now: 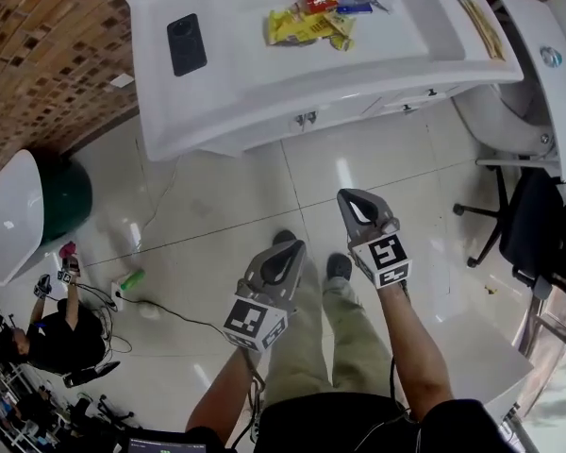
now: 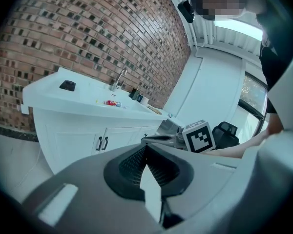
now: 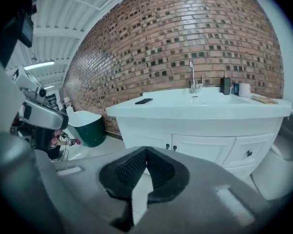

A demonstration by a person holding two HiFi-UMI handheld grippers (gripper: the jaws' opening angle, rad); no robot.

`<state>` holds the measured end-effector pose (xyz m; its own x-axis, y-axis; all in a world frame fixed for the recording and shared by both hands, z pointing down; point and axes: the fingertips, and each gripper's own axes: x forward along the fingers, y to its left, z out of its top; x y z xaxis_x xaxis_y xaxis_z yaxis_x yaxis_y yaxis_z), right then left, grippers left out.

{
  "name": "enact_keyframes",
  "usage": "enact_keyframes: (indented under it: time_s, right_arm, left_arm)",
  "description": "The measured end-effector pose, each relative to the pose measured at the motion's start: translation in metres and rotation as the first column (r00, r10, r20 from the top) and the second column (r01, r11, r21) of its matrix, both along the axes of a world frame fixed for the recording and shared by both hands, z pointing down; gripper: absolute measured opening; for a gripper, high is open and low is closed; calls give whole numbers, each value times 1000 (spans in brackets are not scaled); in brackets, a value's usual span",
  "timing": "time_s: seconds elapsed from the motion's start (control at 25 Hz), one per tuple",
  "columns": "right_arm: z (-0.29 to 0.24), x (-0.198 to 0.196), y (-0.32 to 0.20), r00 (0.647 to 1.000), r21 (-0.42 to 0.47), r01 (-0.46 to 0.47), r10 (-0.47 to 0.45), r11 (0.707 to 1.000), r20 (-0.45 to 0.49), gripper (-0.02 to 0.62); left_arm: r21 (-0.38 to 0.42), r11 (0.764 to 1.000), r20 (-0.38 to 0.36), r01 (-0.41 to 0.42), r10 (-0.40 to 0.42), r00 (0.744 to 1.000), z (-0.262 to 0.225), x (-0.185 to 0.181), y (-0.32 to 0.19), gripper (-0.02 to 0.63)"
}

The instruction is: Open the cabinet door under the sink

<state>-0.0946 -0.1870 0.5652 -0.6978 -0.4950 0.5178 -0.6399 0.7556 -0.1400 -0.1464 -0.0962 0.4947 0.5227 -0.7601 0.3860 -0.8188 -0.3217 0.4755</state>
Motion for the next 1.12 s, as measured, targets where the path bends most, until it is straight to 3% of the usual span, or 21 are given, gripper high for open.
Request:
enact_keyframes:
  time_s: [0.24, 0.88, 0.96, 1.12]
  right_arm:
    - [54, -18, -30, 999, -3, -30, 30, 1000, -41, -9]
    - [156, -40, -106, 973, -1, -174, 172, 985, -151, -9]
    - [165, -41, -115, 969, -17, -198, 194, 980, -152, 102]
    - [178, -46, -131, 966, -30, -209, 202, 977, -160, 104]
  left_arm:
    - [3, 999, -7, -36, 36, 999, 37, -8, -28, 17]
    - [47, 997, -34, -67, 68, 997, 52, -31, -86, 17]
    - [52, 995, -30, -82, 84, 996, 53, -32, -87, 17]
    - [53, 994, -31, -91, 93, 995, 55, -38, -90, 17]
